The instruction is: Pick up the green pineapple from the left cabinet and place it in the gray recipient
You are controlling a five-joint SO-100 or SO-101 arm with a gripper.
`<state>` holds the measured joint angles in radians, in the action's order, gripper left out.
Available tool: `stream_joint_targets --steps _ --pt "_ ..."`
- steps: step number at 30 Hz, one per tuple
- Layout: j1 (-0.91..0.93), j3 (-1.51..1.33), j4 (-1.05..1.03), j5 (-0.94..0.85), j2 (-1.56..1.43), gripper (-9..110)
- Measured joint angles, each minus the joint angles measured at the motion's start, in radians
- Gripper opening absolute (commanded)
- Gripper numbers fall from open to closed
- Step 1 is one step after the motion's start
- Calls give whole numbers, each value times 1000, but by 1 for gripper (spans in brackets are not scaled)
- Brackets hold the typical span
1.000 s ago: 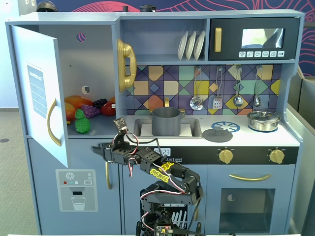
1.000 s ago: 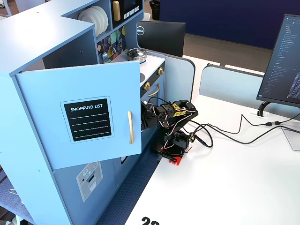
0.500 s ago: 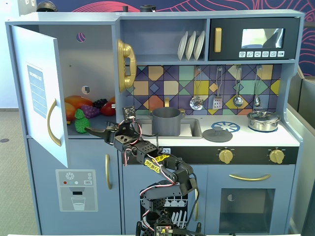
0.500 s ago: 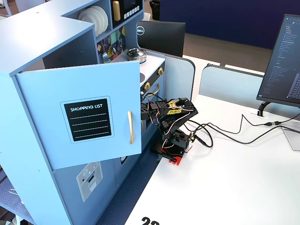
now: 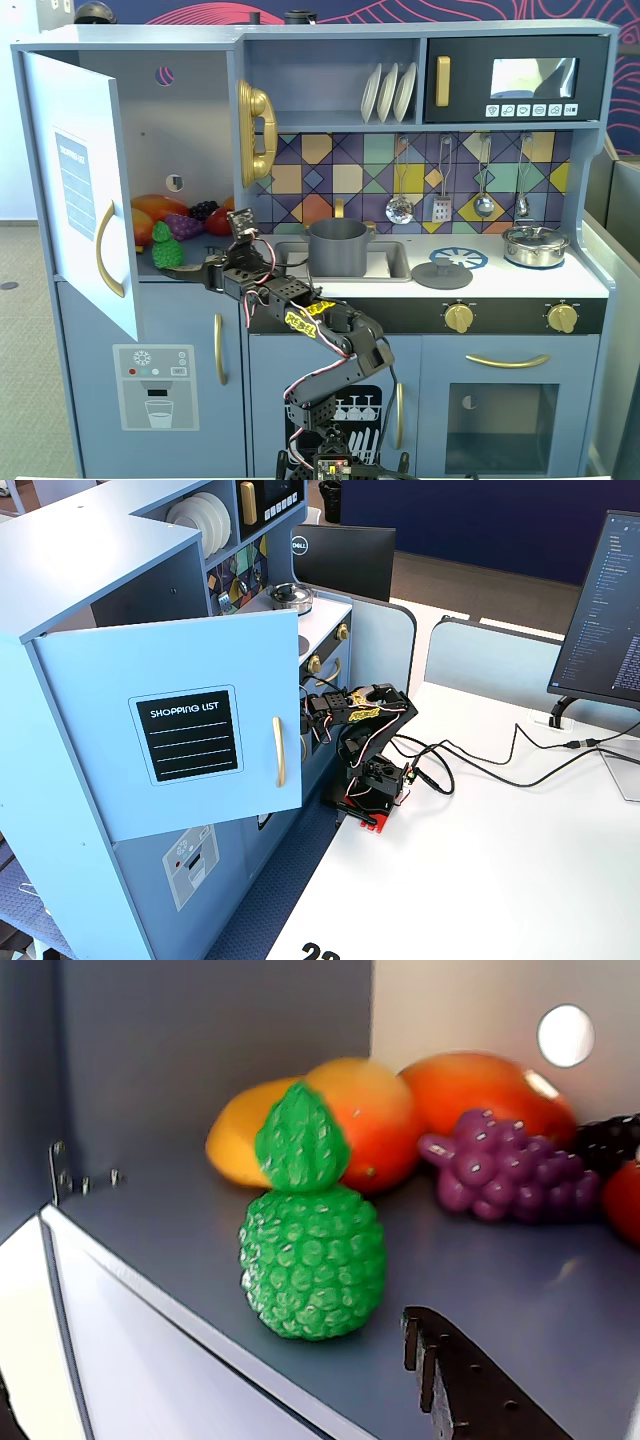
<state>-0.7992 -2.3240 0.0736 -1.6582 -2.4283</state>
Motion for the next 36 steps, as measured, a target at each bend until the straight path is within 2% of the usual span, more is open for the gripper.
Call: stream_joint_targets --steps 12,36 --pt "5 133 -12 -31 179 43" --pt "11 285 149 25 499 43"
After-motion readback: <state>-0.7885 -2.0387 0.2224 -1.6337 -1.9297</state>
